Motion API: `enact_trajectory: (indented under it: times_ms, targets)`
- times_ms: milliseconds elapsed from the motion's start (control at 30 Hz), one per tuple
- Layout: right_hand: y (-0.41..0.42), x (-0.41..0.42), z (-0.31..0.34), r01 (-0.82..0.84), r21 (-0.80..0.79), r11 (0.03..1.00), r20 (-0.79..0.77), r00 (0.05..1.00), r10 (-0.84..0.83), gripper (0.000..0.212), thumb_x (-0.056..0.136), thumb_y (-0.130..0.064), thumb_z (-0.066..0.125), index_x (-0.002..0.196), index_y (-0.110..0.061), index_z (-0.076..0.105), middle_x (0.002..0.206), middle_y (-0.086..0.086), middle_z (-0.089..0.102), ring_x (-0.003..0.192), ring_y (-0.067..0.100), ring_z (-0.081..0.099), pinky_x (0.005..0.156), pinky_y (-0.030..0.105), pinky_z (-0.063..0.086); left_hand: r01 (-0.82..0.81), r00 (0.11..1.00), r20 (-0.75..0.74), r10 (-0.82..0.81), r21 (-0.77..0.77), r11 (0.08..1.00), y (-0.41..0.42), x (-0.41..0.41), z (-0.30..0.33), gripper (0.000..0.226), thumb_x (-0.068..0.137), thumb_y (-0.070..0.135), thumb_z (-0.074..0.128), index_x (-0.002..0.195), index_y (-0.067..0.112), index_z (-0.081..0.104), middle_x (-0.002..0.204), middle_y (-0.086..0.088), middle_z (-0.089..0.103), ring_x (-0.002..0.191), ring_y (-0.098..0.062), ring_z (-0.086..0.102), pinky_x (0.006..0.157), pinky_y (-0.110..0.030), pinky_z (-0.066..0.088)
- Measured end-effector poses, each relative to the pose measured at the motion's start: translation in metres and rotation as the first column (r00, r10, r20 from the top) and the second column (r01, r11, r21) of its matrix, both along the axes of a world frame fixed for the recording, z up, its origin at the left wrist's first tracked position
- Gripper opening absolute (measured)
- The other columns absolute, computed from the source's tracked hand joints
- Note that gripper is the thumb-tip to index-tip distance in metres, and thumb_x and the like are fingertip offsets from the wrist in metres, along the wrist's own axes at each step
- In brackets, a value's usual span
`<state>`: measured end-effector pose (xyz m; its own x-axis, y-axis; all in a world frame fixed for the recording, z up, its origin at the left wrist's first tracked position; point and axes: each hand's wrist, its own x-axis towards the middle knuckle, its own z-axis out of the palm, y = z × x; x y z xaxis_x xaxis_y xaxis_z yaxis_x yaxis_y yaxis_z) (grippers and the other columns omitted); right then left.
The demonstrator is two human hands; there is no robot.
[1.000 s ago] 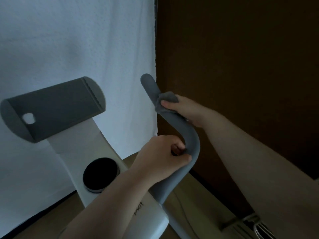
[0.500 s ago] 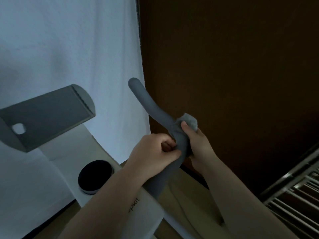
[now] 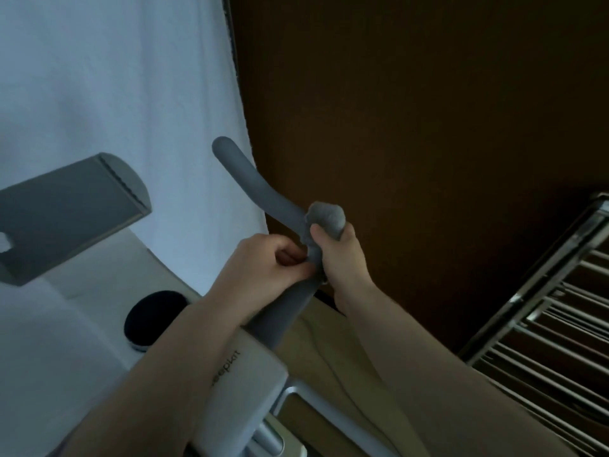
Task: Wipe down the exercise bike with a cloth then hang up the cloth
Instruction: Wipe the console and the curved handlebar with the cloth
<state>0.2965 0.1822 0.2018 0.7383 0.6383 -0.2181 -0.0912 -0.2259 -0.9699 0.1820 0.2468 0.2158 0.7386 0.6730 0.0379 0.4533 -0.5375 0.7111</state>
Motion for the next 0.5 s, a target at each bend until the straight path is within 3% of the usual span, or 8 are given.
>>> enact_trajectory:
  times_ms: [133, 233, 333, 400, 500]
  targets:
    - [-0.032, -0.029, -0.006, -0.003, 0.040, 0.999, -0.041, 0.999, 0.004, 0.046, 0.098, -0.030, 0.051, 0.138, -0.021, 0.031, 0.112, -0.001, 0.060, 0.100, 0.016, 0.059, 0.080, 0.031, 0.051, 0.070, 0.987, -0.148, -0.062, 0.050, 0.996, -0.003, -0.012, 0.010, 0.031, 0.081, 0.052, 0.066, 0.098, 0.026, 0.072, 0.087, 0.012, 0.070, 0.079, 0.002, 0.063, 0.074, -0.025, 0.055]
    - [-0.007, -0.012, 0.001, 0.089, -0.015, 0.996, -0.158, 0.983, -0.090, 0.049, 0.097, -0.034, 0.052, 0.139, -0.018, 0.032, 0.117, 0.004, 0.057, 0.102, 0.020, 0.057, 0.089, 0.039, 0.051, 0.109, 0.949, -0.307, -0.070, 0.112, 0.988, -0.008, -0.023, 0.023, 0.032, 0.083, 0.050, 0.065, 0.104, 0.026, 0.071, 0.094, 0.008, 0.071, 0.080, -0.004, 0.064, 0.078, -0.032, 0.057]
    - [-0.013, -0.041, -0.006, 0.167, 0.021, 0.986, -0.168, 0.973, -0.161, 0.055, 0.097, -0.031, 0.051, 0.144, -0.023, 0.024, 0.134, 0.009, 0.049, 0.115, 0.023, 0.053, 0.091, 0.038, 0.048, 0.148, 0.934, -0.350, -0.076, 0.186, 0.971, -0.017, -0.039, 0.030, 0.031, 0.086, 0.049, 0.063, 0.107, 0.028, 0.068, 0.097, 0.009, 0.070, 0.081, -0.001, 0.063, 0.077, -0.025, 0.054]
    - [-0.029, -0.069, -0.013, 0.147, 0.084, 0.985, -0.206, 0.970, -0.128, 0.060, 0.096, -0.029, 0.052, 0.145, -0.030, 0.017, 0.138, 0.009, 0.043, 0.121, 0.026, 0.050, 0.098, 0.045, 0.048, 0.138, 0.946, -0.315, -0.069, 0.201, 0.970, -0.024, -0.051, 0.028, 0.031, 0.087, 0.050, 0.059, 0.109, 0.030, 0.066, 0.098, 0.011, 0.070, 0.082, -0.001, 0.063, 0.072, -0.017, 0.051]
    - [-0.019, -0.051, -0.012, 0.193, 0.022, 0.981, -0.253, 0.950, -0.182, 0.063, 0.096, -0.036, 0.053, 0.146, -0.024, 0.017, 0.139, 0.009, 0.042, 0.122, 0.028, 0.048, 0.100, 0.047, 0.046, 0.073, 0.971, -0.238, -0.012, 0.248, 0.966, -0.033, -0.063, 0.014, 0.031, 0.091, 0.048, 0.054, 0.118, 0.034, 0.062, 0.103, 0.015, 0.069, 0.087, 0.000, 0.062, 0.066, -0.007, 0.042]
